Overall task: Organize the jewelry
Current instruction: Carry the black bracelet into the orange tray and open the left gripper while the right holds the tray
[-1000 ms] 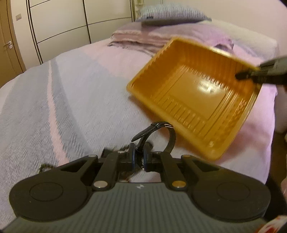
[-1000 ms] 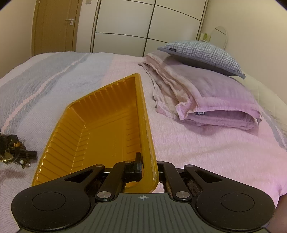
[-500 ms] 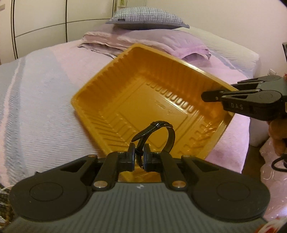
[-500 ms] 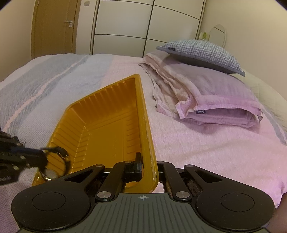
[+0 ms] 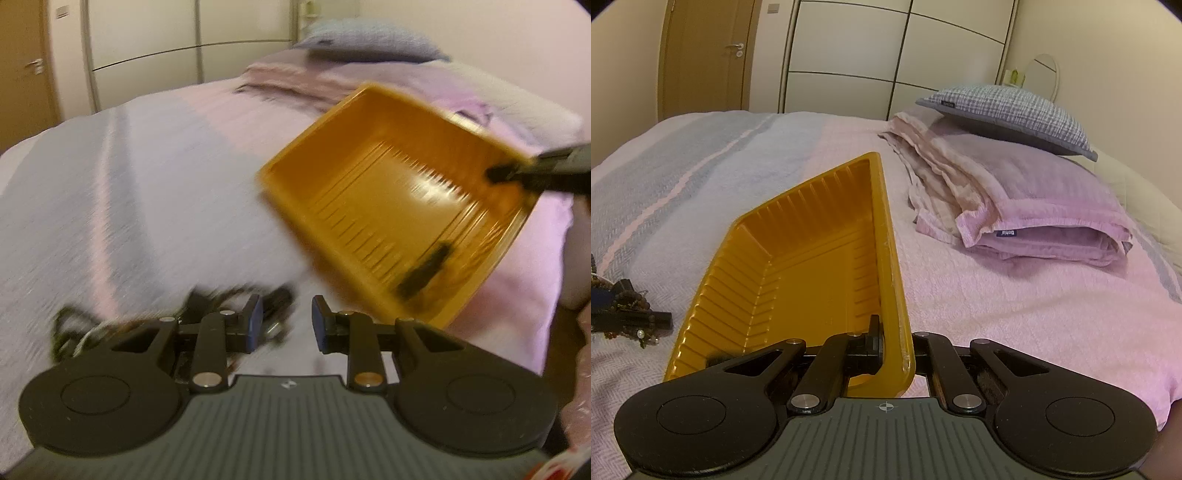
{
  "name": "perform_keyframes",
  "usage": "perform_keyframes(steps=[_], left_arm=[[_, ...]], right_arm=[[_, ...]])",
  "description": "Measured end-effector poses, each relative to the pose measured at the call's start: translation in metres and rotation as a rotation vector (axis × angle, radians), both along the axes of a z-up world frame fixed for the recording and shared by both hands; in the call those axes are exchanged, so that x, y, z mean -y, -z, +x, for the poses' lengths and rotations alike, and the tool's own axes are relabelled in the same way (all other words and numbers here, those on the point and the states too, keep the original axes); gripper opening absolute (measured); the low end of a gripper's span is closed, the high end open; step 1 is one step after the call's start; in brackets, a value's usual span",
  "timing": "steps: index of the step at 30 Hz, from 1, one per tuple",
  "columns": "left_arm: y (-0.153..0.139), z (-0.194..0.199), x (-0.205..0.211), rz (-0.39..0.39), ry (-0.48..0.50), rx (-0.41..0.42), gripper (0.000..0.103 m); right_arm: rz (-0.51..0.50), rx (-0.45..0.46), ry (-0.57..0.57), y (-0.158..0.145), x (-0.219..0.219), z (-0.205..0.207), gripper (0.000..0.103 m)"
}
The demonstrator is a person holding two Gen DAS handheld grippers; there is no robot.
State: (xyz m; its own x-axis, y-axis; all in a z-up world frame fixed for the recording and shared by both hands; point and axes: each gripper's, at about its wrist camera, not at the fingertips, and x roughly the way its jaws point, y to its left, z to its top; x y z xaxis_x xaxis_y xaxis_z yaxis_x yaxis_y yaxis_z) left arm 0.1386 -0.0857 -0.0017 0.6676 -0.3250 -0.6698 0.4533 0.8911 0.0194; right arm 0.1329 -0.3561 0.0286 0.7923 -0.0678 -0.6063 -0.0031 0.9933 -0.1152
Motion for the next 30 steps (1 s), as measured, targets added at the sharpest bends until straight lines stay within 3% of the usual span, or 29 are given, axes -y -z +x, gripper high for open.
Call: perform_keyframes(steps=[5, 14, 30], left_arm=[[0.018, -0.005, -0.014, 0.045, -0.023, -0.024, 0.025], [0.033, 0.017, 0.007, 0.09, 0.027, -0.012, 0.025], [0.044, 0.026, 0.018, 0.133, 0.057, -0.003, 0.007]], right_arm=[[-0.002, 0.001, 0.001, 0.0, -0.001, -0.001, 0.005], [-0.004, -0.005, 0.002, 0.0, -0.001, -0.003, 0.005], [-0.004, -0.006, 0.001, 0.001, -0.001, -0.003, 0.005]])
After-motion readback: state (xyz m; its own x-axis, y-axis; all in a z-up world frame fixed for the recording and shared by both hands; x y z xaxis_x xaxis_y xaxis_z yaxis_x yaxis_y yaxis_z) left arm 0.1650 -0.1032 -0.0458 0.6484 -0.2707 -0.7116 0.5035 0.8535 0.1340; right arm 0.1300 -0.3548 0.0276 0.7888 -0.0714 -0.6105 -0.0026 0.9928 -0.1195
